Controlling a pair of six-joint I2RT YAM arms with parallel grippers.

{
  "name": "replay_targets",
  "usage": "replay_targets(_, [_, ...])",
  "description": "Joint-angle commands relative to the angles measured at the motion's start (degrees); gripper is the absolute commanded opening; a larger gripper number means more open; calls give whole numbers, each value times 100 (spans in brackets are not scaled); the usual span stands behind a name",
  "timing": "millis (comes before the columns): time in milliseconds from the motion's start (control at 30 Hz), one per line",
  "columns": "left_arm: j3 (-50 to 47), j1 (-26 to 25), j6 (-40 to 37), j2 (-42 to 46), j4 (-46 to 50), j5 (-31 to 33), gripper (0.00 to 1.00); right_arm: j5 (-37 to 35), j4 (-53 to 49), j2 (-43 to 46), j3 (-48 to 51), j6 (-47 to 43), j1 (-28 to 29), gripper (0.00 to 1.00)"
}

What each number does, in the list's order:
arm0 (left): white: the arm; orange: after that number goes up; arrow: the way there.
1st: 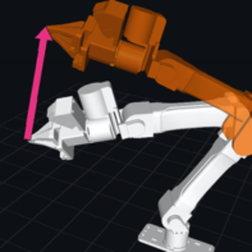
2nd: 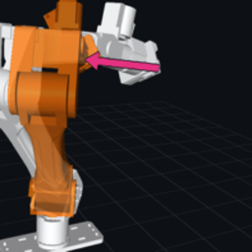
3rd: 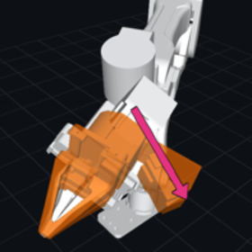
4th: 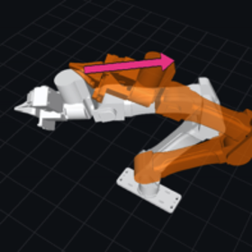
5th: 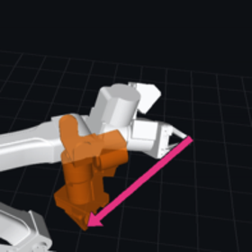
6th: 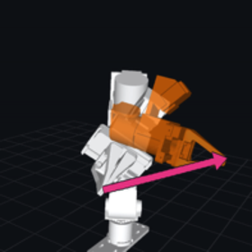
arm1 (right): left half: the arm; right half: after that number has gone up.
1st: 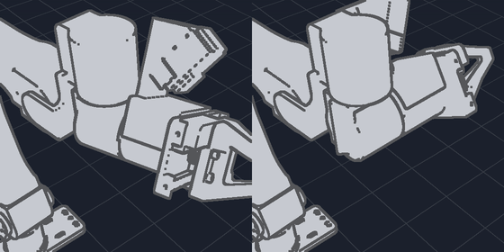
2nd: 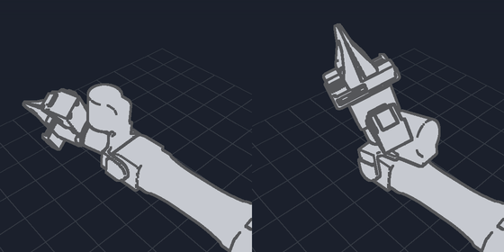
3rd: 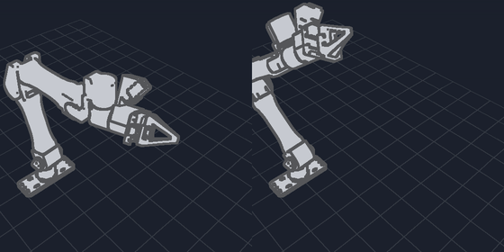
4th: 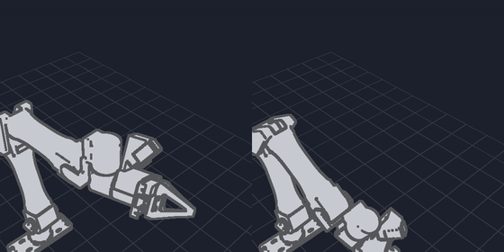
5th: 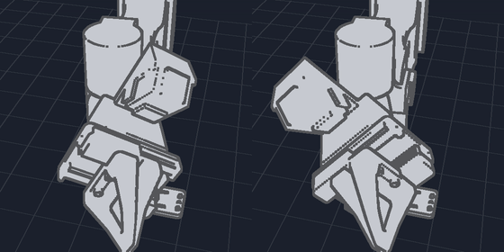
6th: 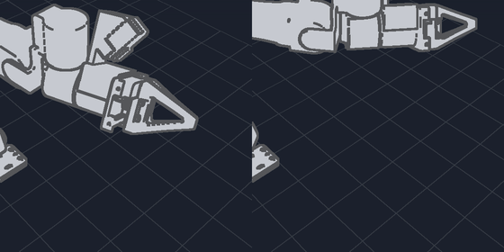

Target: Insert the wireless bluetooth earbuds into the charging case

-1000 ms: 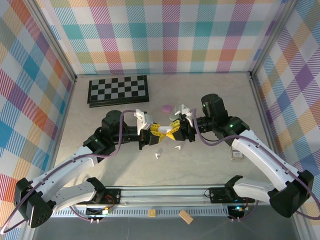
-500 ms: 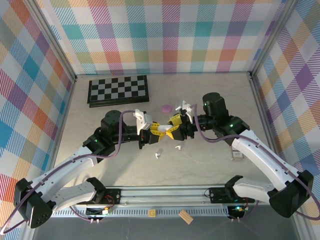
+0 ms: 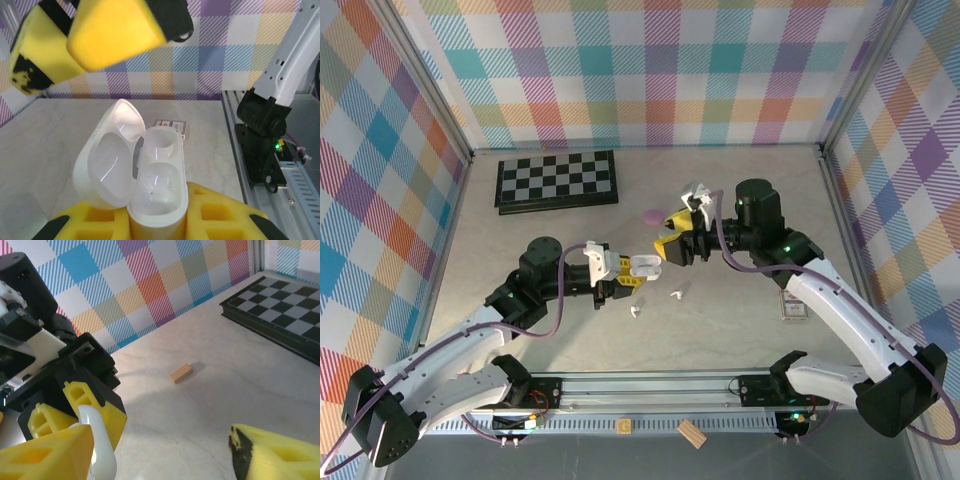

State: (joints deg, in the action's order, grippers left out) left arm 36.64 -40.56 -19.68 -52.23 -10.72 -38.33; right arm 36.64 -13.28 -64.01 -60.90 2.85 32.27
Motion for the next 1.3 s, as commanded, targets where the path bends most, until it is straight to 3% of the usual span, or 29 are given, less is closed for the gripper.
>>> replay_targets(0, [-184, -58, -438, 174, -343, 193, 14, -384, 526, 309, 281, 594, -113, 75])
replay_targets(167, [-440, -57, -561, 284, -440, 603, 14, -1274, 394, 472, 911, 1937, -705, 75])
replay_targets(300, [-606, -57, -592, 335, -515, 771, 13, -1898, -751, 225, 1186, 2365, -888, 70])
replay_targets(467, [-798, -58, -475, 344, -791, 810, 13, -1642, -1200, -256, 1684, 3100, -881, 63])
replay_targets(567, [-847, -58, -445, 328, -847, 806, 13, -972, -580, -604, 2159, 3751, -756, 62])
replay_targets(767, [-983, -57, -366, 361, -1010, 814, 13, -1085, 305, -1385, 2405, 4404, 17, 59])
replay_targets(967, [-1236, -35, -281, 570, -1189, 1093, 12, -1045, 509, -2239, 1940, 4092, 449, 54])
replay_targets(1133, [-1914, 406, 669, 1030, -2164, 1498, 11, -861, 490, -2893, 1349, 3517, 634, 52])
replay_targets(1267, [-2078, 555, 1138, 1614, -1955, 2054, 12, -671, 406, -3459, 742, 2946, 783, 51])
